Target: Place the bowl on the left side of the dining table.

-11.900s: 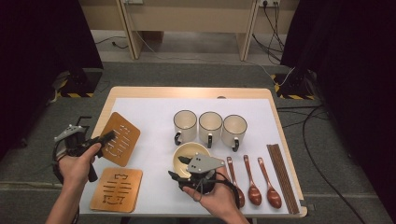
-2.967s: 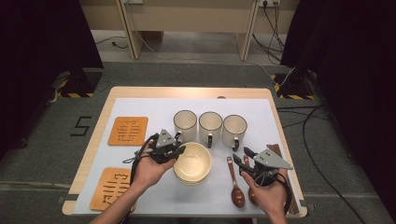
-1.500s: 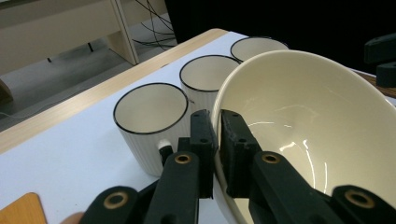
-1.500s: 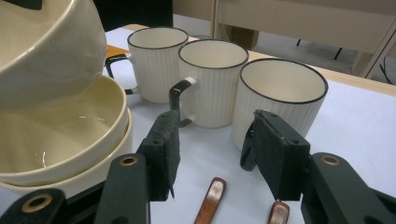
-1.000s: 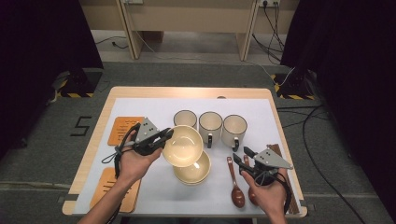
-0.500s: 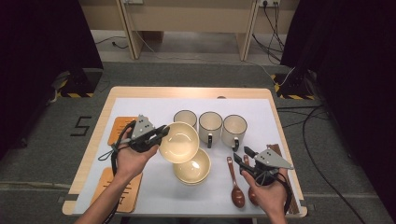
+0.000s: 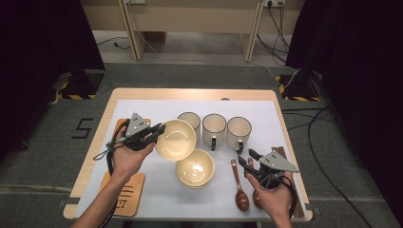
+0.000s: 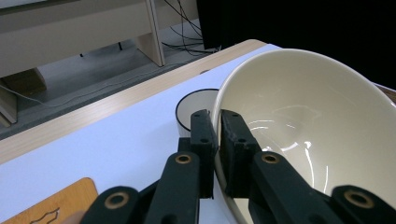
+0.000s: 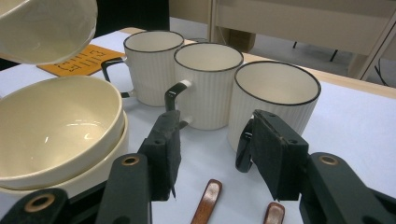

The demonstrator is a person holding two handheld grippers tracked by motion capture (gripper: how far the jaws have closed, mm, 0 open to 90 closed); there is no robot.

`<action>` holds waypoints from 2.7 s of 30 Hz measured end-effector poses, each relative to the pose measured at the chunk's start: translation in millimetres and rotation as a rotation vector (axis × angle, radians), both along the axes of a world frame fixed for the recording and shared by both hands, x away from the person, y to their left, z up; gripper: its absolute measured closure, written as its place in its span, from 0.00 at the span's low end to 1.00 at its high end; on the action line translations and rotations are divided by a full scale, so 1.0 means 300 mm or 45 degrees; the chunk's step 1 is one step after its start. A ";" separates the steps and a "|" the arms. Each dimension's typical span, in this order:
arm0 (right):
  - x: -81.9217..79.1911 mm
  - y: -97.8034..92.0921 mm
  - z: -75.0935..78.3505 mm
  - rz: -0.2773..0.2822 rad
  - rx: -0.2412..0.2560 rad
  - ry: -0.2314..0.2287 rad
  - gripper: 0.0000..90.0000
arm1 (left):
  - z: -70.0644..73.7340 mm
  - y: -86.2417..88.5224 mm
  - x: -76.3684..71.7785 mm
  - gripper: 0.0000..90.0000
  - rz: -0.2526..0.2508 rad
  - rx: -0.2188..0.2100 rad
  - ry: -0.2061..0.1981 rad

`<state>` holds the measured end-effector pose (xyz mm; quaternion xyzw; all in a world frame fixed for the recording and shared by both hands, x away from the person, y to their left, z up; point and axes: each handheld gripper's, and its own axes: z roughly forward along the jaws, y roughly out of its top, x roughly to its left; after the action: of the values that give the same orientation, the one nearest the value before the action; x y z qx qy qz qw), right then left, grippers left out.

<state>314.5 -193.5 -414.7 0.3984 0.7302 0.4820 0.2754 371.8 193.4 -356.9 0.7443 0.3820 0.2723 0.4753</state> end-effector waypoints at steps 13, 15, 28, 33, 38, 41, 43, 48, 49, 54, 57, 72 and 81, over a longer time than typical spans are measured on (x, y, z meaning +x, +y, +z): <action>0.000 0.001 0.000 -0.002 0.004 0.002 0.59 | -0.005 0.055 0.020 0.93 0.059 0.003 0.006; 0.001 0.001 0.000 -0.002 0.001 0.001 0.59 | -0.004 0.064 0.023 0.93 0.065 0.002 0.006; 0.002 0.002 0.001 -0.003 0.004 0.002 0.59 | 0.002 0.108 0.038 0.93 0.111 0.003 0.008; 0.002 0.003 0.000 -0.005 0.002 0.008 0.59 | 0.002 0.124 0.048 0.93 0.125 0.001 0.010; 0.003 0.004 -0.002 -0.002 0.003 0.008 0.59 | 0.000 0.142 0.058 0.93 0.142 -0.001 0.012; 0.004 0.005 -0.004 -0.004 0.004 0.008 0.59 | 0.000 0.154 0.065 0.93 0.153 0.002 0.013; 0.004 0.005 -0.005 -0.002 0.002 0.005 0.59 | 0.000 0.162 0.070 0.93 0.161 0.003 0.018; 0.005 0.005 -0.007 -0.003 0.006 0.015 0.59 | -0.003 0.182 0.085 0.93 0.181 0.007 0.024; 0.005 0.005 -0.007 -0.005 0.005 0.016 0.59 | -0.004 0.186 0.088 0.93 0.185 0.007 0.026; 0.007 0.002 -0.010 -0.004 0.000 0.011 0.59 | -0.012 0.201 0.104 0.93 0.204 0.007 0.034; 0.008 0.001 -0.011 -0.007 0.004 0.014 0.59 | -0.019 0.209 0.114 0.93 0.209 0.009 0.046; 0.007 -0.006 -0.011 -0.019 0.003 0.019 0.59 | -0.044 0.248 0.161 0.93 0.267 0.015 0.062; 0.009 -0.005 -0.011 -0.012 0.005 0.009 0.59 | -0.067 0.276 0.201 0.93 0.312 0.024 0.088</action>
<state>317.1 -195.0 -417.8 0.4040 0.7284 0.4806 0.2744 432.1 276.2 -377.0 0.7054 0.4836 0.3062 0.4180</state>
